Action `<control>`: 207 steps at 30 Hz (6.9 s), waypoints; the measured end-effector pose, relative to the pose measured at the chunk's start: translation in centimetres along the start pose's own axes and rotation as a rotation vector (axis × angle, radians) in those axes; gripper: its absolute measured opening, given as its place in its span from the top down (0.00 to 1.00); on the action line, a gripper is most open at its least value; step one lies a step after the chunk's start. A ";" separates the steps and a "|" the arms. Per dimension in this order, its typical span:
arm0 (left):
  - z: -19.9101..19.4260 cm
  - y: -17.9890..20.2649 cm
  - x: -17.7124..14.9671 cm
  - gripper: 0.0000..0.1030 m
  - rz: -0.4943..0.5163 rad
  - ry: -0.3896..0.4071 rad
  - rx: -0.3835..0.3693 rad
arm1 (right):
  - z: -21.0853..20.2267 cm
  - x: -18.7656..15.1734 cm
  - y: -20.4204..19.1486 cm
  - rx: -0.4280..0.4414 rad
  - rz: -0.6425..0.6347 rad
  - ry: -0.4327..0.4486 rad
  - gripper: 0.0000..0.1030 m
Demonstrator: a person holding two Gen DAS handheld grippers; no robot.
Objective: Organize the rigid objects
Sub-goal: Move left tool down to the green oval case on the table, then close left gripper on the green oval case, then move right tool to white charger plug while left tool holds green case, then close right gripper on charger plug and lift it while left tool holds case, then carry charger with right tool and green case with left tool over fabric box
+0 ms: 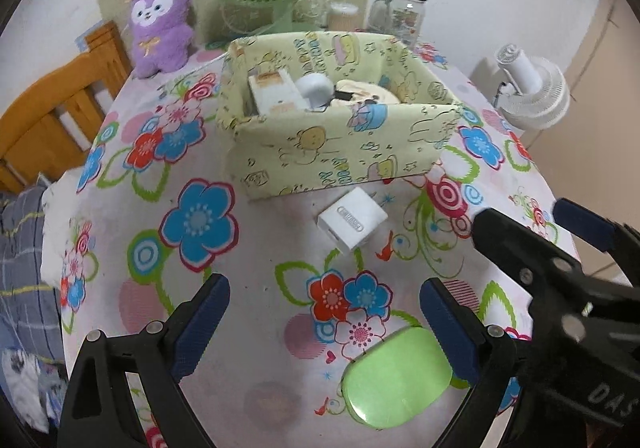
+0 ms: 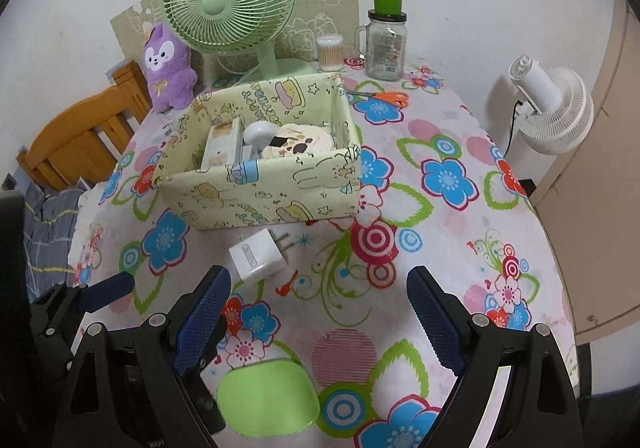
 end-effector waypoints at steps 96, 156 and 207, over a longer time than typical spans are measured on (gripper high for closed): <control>5.6 2.3 -3.7 0.07 -0.101 -0.038 0.160 | 8.4 -2.6 0.2 0.085 -0.142 -0.156 0.11; 6.8 -2.5 0.2 0.07 0.034 -0.050 0.093 | 11.4 0.3 -4.0 -0.011 -0.140 -0.157 0.35; -4.3 0.1 7.1 0.07 0.068 0.150 0.065 | 0.3 8.1 -2.3 -0.003 -0.073 0.018 0.35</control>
Point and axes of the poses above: each gripper's, at about its wrist camera, not at the fingertips, and z roughly the way its jaws point, y to its right, x to its top, the point moved 1 cm from there along z, roughly the way its jaws point, and after that the axes turned 4 degrees about -y, right-handed, at the moved point
